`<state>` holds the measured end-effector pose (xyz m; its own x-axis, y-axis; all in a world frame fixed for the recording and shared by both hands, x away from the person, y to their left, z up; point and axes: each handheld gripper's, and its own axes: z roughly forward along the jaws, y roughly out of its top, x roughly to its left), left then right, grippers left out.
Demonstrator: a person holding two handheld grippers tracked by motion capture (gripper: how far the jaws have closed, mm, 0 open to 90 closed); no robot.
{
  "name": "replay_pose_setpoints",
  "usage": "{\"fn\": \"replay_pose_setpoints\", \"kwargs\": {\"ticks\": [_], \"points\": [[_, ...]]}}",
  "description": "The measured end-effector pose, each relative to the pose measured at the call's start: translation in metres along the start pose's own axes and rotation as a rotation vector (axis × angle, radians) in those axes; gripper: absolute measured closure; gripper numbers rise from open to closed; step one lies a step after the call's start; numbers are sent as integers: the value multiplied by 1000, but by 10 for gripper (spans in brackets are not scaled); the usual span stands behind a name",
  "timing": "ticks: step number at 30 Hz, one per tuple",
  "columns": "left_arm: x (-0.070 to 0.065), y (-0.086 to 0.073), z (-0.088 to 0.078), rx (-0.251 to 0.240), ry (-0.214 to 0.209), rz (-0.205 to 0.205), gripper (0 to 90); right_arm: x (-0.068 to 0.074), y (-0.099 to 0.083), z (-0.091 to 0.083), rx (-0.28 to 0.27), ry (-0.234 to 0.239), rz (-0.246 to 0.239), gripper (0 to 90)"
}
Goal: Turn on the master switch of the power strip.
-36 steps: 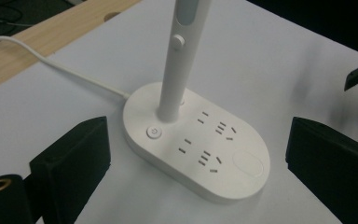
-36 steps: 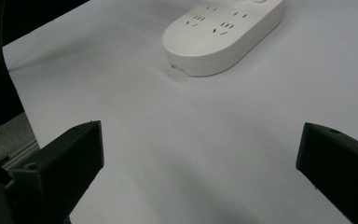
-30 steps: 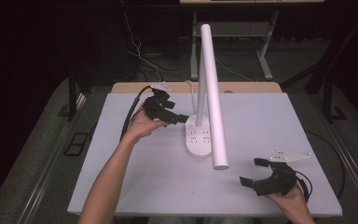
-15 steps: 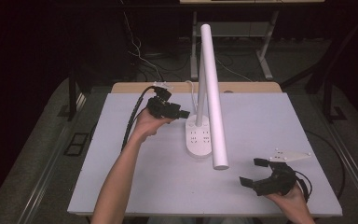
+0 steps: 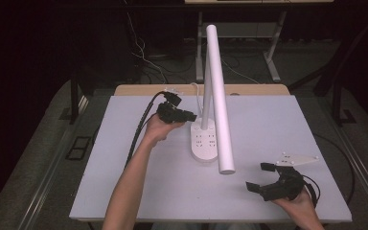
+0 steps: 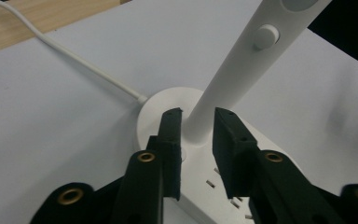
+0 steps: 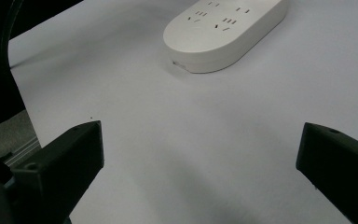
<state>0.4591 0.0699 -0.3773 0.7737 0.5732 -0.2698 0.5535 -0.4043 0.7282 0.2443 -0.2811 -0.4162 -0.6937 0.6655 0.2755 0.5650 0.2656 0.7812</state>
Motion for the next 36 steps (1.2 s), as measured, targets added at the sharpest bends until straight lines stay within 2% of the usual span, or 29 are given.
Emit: {"fn": "replay_pose_setpoints", "kwargs": {"ticks": [8,10,14,15,23,25,26,28,29,30,31,35,36], "points": [[0,-2,11,15,21,-18,865,0,0,1,1,0,-4,1],[0,-3,14,24,27,-12,892,-1,0,1,2,0,-5,1],[-1,-5,23,34,34,-26,897,-1,0,1,5,1,-5,1],[-2,-6,27,16,37,-52,897,-1,0,1,5,1,-5,1],[-1,-10,38,42,47,-46,897,-1,0,2,12,2,-7,1],[1,-11,40,60,56,-20,897,-1,0,2,12,3,-7,1],[0,-12,43,45,64,-38,896,-1,0,2,13,3,-8,2],[-1,-13,45,51,68,-59,895,-1,0,2,14,4,-8,1],[0,-14,45,72,68,-39,895,-1,-1,2,14,4,-9,1],[-2,-15,47,61,78,-57,895,-1,-1,2,14,5,-9,2],[-1,-16,47,57,74,-58,896,-1,-1,2,14,5,-9,1],[-2,-12,48,82,89,-78,899,-1,-1,2,16,4,-9,2],[-3,-11,47,111,99,-55,899,-1,-1,2,18,3,-9,2]]}}
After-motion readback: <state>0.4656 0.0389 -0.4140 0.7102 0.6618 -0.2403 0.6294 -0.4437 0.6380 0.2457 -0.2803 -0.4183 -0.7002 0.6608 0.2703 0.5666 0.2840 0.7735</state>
